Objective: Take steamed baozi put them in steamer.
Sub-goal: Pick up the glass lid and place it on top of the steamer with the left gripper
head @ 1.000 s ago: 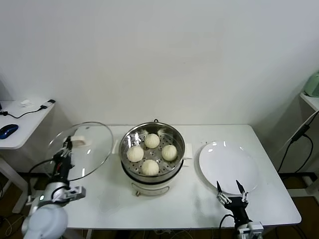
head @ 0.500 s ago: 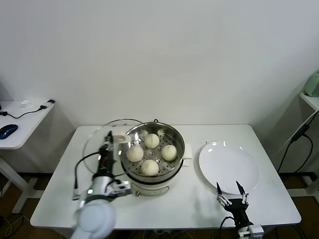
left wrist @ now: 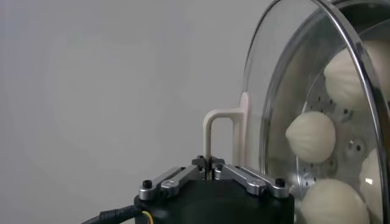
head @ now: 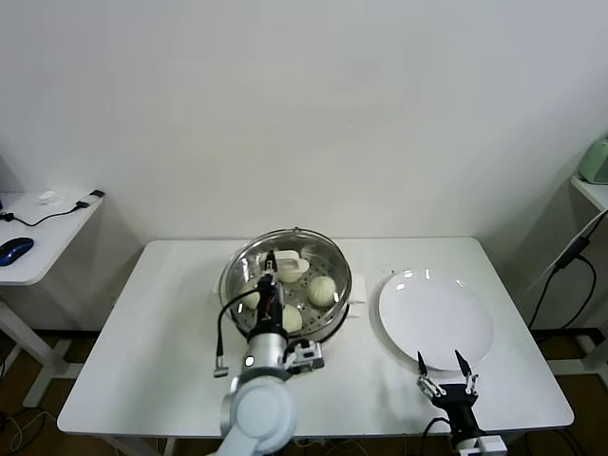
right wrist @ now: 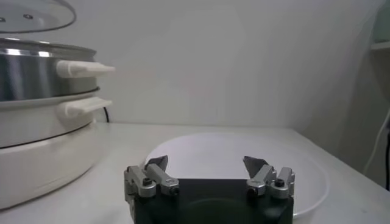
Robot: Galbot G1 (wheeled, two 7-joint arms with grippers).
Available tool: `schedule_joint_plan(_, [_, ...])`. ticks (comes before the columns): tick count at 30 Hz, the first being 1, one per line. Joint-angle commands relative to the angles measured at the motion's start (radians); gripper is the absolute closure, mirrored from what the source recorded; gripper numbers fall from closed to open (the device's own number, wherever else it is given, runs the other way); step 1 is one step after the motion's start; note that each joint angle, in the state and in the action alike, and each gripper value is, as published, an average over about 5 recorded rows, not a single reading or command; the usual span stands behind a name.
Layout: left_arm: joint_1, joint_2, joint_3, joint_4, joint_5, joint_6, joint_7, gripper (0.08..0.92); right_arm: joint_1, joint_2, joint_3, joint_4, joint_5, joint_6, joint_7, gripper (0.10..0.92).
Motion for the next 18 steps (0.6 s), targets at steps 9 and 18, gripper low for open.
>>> schedule_joint_plan(9, [-0.05,-0.064,0.059,0.136,0.065,0.025,-0.037,0.868,0.001,0.012,0.011,-0.011,0.002,0.041,0.025,0.203])
schedule_joint_plan(18, [-0.056,-0.054,0.044,0.177,0.068,0.024,-0.057,0.868,0.001,0.014,0.014,-0.006,-0.002,0.044,0.031,0.203])
